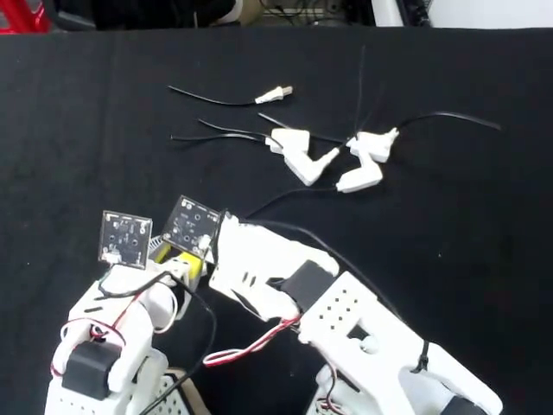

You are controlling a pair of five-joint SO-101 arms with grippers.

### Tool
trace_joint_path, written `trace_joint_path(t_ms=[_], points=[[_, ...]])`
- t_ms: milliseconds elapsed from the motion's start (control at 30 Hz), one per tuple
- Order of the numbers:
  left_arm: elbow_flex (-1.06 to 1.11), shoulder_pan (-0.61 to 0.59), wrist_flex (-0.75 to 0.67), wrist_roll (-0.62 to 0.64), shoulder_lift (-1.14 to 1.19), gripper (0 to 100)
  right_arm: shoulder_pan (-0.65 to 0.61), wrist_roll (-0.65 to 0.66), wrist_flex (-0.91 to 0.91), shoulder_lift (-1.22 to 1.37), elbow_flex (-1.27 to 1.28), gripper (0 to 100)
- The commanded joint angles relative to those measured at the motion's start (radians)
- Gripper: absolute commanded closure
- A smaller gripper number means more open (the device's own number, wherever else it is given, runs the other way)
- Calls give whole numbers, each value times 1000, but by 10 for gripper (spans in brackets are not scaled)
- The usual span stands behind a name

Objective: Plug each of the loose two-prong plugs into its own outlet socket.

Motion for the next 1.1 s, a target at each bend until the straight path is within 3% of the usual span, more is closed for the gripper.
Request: trace_joint_path(t_ms=[0,667,867,1067], points=[[21,2,-11,-8,0,846,38,-2,26,-28,-64,987],[111,15,-57,-74,0,847,43,-35,84,-28,-122,987],[111,111,-26,-72,0,848,43,-55,84,-28,-125,987],[114,119,-20,-75,0,848,77,-97,86,-28,-136,987]])
